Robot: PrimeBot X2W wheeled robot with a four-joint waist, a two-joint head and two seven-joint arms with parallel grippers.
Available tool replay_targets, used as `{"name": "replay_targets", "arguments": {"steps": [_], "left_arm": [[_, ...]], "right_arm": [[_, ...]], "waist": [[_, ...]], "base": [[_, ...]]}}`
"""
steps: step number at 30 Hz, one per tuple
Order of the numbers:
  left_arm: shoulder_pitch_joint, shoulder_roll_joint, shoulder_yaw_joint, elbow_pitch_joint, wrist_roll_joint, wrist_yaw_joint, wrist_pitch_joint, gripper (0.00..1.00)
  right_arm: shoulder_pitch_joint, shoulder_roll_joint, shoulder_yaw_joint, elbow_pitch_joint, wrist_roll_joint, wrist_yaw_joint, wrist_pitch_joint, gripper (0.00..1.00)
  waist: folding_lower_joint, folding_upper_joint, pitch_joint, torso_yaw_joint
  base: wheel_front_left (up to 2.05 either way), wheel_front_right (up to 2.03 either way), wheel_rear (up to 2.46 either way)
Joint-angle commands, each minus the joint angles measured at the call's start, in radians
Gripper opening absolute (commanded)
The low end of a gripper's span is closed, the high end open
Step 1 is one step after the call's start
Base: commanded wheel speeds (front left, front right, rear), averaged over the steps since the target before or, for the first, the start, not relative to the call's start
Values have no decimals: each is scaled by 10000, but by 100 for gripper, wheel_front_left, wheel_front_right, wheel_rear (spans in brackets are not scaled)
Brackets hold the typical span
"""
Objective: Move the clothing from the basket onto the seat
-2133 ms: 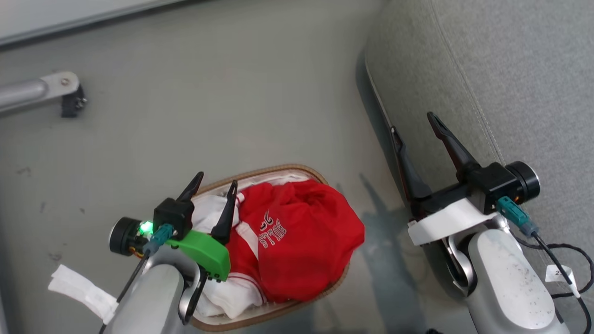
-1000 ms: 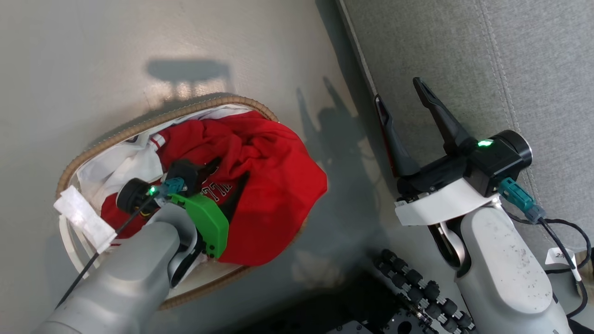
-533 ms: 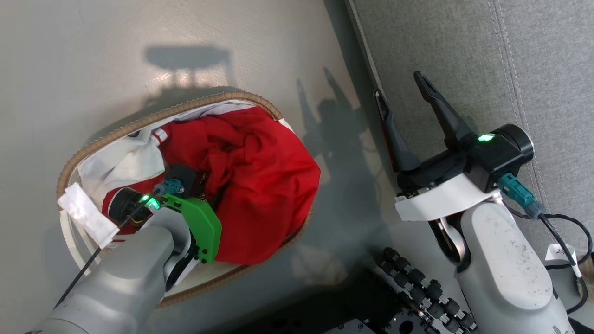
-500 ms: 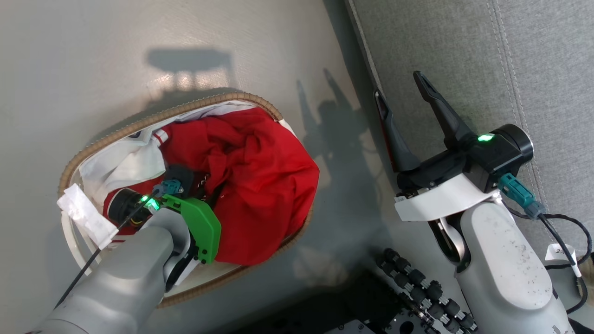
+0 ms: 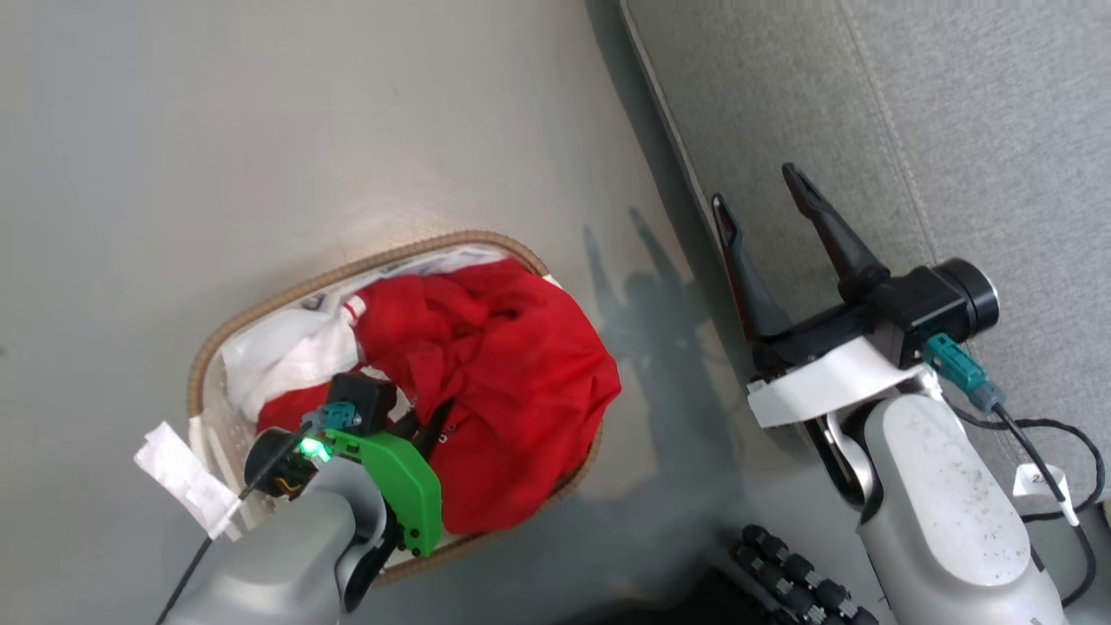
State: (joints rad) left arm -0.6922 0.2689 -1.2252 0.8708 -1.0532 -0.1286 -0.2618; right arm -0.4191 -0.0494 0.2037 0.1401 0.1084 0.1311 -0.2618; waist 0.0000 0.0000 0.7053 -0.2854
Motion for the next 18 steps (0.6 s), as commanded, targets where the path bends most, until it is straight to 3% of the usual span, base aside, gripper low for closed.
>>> {"name": "replay_targets", "arguments": {"steps": [1,18], "left_arm": [[361,-22,215,-169,122,-36,-37,0],[3393,-386,3563,-2403,2646,-36,-31,0]], "right_arm": [[207,-36,-54,90,-104,-6,-48,100],[1872,-39,-337,859,-227,-6,-48,100]], "waist": [[0,0,-1128,602],[0,0,-4443,1860]], "base": [[0,0,0],[0,0,0]]}}
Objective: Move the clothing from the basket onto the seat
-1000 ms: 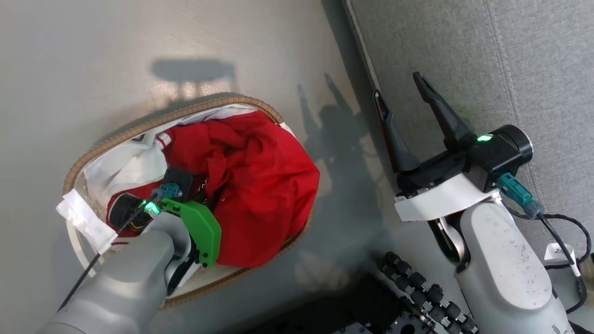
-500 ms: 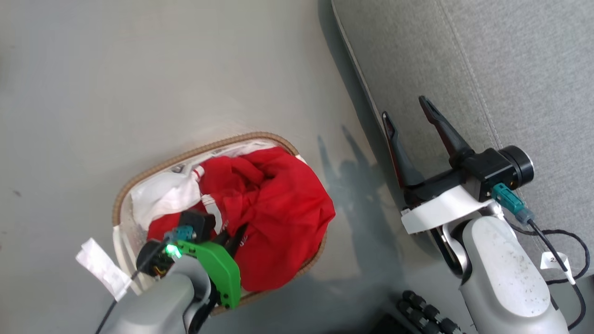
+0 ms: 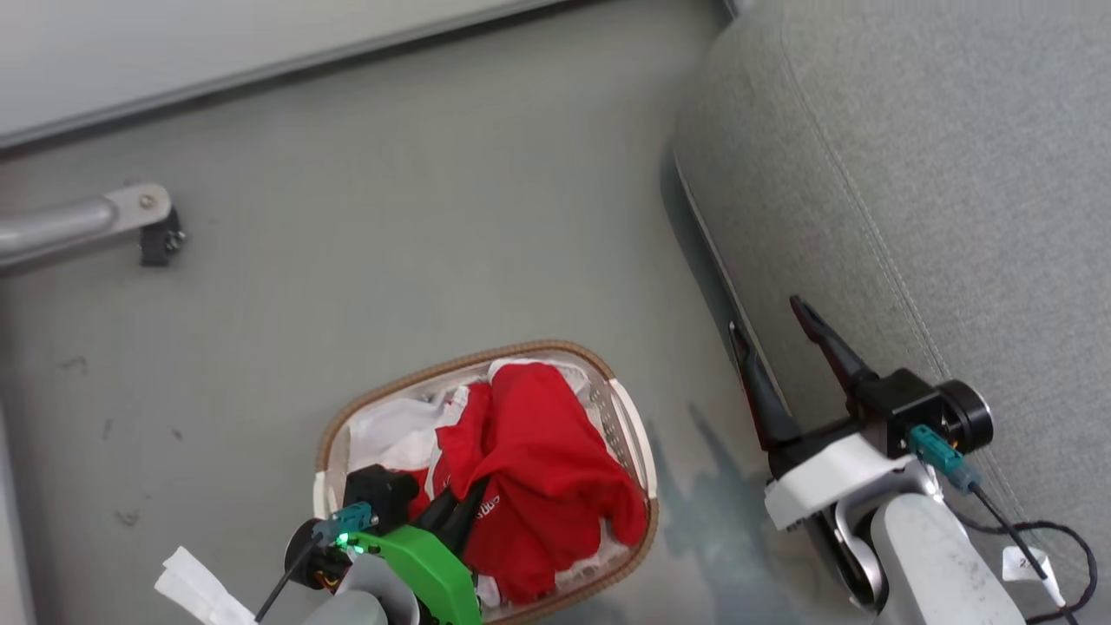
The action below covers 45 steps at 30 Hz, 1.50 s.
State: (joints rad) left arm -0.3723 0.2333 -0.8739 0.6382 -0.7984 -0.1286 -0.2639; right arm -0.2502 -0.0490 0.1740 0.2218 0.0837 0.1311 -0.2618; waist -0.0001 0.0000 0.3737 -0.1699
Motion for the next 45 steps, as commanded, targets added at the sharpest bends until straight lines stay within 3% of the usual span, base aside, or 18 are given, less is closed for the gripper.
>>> {"name": "replay_targets", "arguments": {"steps": [1,9,22,31,45], "left_arm": [[311,-37,217,-211,246,-36,-8,0],[973,-165,1787,-1924,1459,-36,-9,0],[606,-124,2830,-4337,2662,-36,-9,0],[446,-192,2793,-5162,3195,-36,-9,0],[287,-503,2356,-5364,3114,-36,-9,0]], "right_arm": [[270,-43,-31,72,31,-6,-48,100],[988,-42,20,329,159,-7,-48,100],[1701,-40,450,567,315,-7,-48,100],[1671,-239,1081,727,121,-7,-48,100],[-288,-631,3474,1043,285,-7,-48,100]], "waist": [[1,0,-1236,732],[1,0,-2293,946],[1,0,-3189,923],[1,0,-3251,1090],[1,0,-3049,1576]], "base": [[0,0,0],[0,0,0],[0,0,0],[0,0,0],[0,0,0]]}}
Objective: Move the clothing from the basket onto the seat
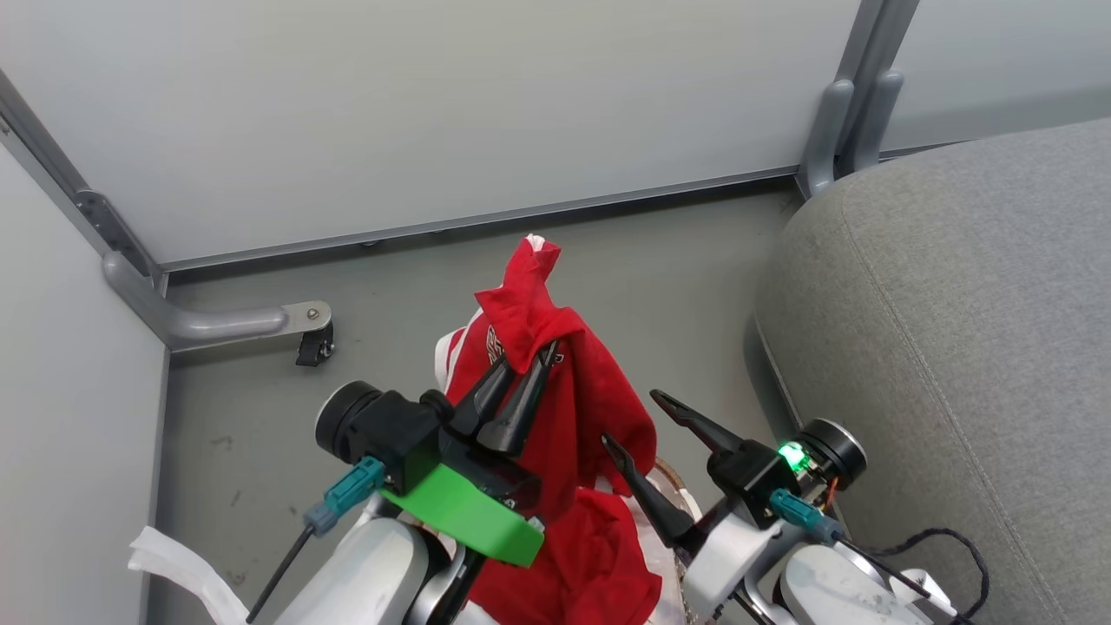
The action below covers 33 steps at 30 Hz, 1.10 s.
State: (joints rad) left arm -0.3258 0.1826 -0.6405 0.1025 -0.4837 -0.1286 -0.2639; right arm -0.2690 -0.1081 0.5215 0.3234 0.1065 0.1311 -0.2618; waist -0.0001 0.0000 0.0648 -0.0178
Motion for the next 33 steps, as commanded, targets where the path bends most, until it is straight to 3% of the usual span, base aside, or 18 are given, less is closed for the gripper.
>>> {"name": "replay_targets", "arguments": {"steps": [1,7,8,9,10,11,24,25,26,33], "left_arm": [[-200,-10,-16,8,-40,-36,-9,0],[-325,-160,-267,58,-183,-36,-9,0],[-335,-188,-286,57,-224,-36,-9,0],[-340,-216,-318,51,-265,-36,-9,0],[-344,-240,-353,54,-291,-36,-9,0],[-353,-259,-377,50,-305,-36,-9,0],[-273,-289,-153,95,-304,-37,-9,0],[-248,-307,-109,99,-281,-37,-9,46],[-204,-318,-85,157,-279,-37,-9,100],[66,-213,352,326,-100,-37,-8,100]], "right_arm": [[-297,-32,175,138,91,-7,-48,100],[-1074,160,314,716,154,-7,-50,100],[-1114,201,265,815,208,-7,-48,82],[-1171,233,191,934,226,-7,-48,44],[-1257,270,153,1024,223,-7,-48,31],[-1281,309,142,1124,290,-7,-48,0],[-1112,518,-19,1174,642,-8,-48,0],[-1097,522,-62,1124,638,-7,-48,0],[-1075,529,-93,1075,647,-8,-48,0],[-834,549,-220,638,821,-8,-48,0]], "waist": [[1,0,59,99],[1,0,146,347],[1,0,157,379],[1,0,180,418],[1,0,198,451],[1,0,214,476],[1,0,388,363],[1,0,402,324],[1,0,411,271],[1,0,558,-494]], "base": [[0,0,0],[0,0,0],[0,0,0],[0,0,0],[0,0,0],[0,0,0],[0,0,0],[0,0,0],[0,0,0],[0,0,0]]}}
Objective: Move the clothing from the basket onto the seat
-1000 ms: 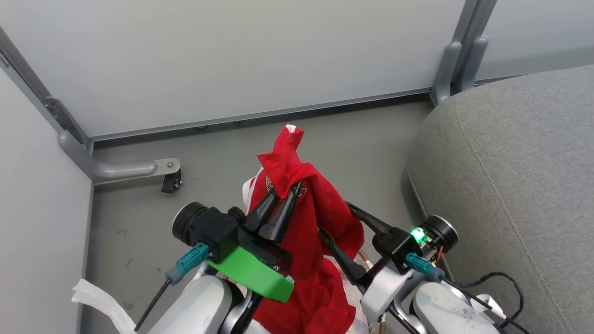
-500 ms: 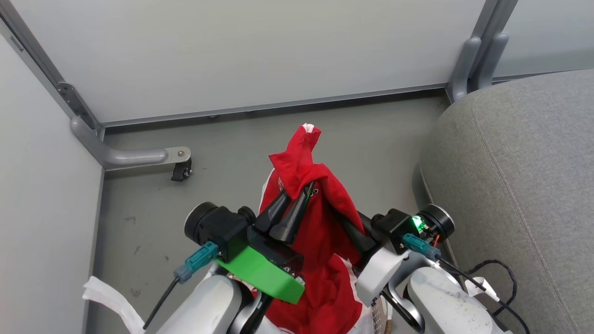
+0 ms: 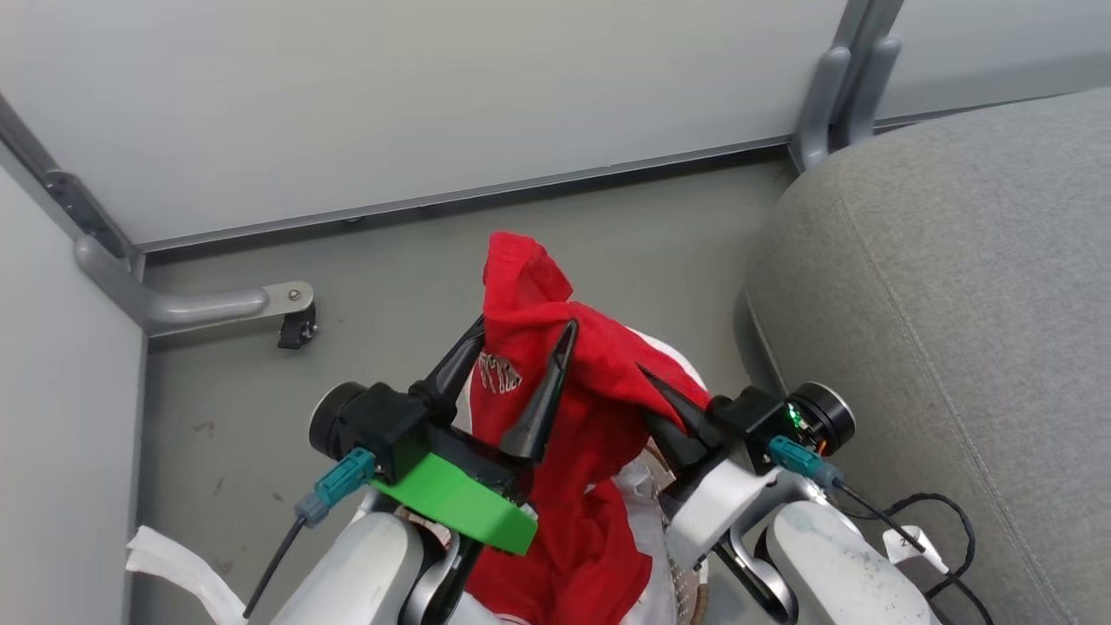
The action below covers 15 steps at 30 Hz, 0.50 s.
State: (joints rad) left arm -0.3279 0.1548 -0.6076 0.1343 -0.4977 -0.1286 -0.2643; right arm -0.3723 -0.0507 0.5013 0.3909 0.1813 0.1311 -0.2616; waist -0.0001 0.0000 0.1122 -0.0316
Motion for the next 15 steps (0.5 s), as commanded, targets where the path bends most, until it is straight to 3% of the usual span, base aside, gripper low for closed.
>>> {"name": "replay_targets", "arguments": {"steps": [1,15], "left_arm": [[133,89,121,34,68,-37,-2,100],[489,340,509,99,311,-37,-2,100]], "right_arm": [[239,-25,3,-135,141,-7,-52,0],[711,-14,-336,-1037,659,-8,-52,0]], "waist": [[1,0,106,-569],[1,0,557,-3828]], "base": [[0,0,0],[0,0,0]]}}
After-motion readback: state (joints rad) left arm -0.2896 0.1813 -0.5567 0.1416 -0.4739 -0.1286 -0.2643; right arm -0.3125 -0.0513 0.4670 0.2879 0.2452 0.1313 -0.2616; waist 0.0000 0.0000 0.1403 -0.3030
